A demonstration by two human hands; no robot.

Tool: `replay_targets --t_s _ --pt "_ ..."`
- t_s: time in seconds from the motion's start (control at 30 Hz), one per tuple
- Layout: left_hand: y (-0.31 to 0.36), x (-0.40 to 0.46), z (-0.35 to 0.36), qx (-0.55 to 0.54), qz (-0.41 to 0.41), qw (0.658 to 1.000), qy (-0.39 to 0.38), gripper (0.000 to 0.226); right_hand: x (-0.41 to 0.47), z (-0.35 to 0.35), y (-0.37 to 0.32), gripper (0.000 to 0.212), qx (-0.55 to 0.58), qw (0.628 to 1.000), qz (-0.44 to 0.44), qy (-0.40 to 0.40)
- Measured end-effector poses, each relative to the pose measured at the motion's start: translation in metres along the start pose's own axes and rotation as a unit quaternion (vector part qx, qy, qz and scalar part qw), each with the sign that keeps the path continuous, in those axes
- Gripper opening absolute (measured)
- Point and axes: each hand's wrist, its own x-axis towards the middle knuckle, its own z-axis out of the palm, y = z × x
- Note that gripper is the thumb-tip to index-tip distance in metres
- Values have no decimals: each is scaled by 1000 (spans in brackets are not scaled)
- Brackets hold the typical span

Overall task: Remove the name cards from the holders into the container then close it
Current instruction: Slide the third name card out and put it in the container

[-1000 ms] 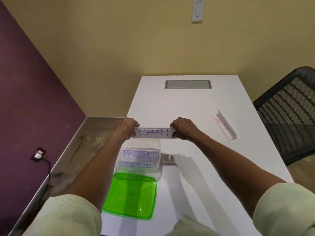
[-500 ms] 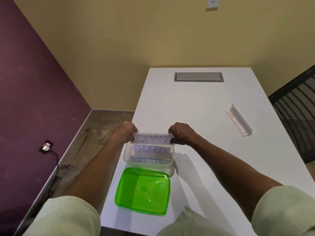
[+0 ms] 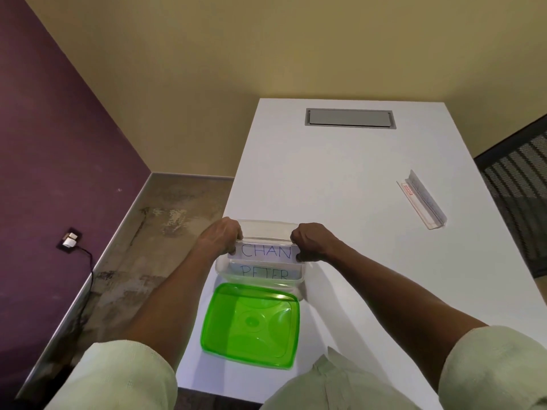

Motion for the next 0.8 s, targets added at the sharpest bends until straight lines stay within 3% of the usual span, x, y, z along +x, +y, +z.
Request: replay_targets --t_s 0.33,0.47,0.8 --pt "-7 11 25 82 31 996 -19 49 15 19 -10 36 -35 998 -52 -12" --pt "-7 11 34 138 54 989 2 36 20 25 -16 33 -51 996 -65 -25" --pt "-7 17 54 176 83 981 -6 29 29 39 -25 22 -77 992 -80 -57"
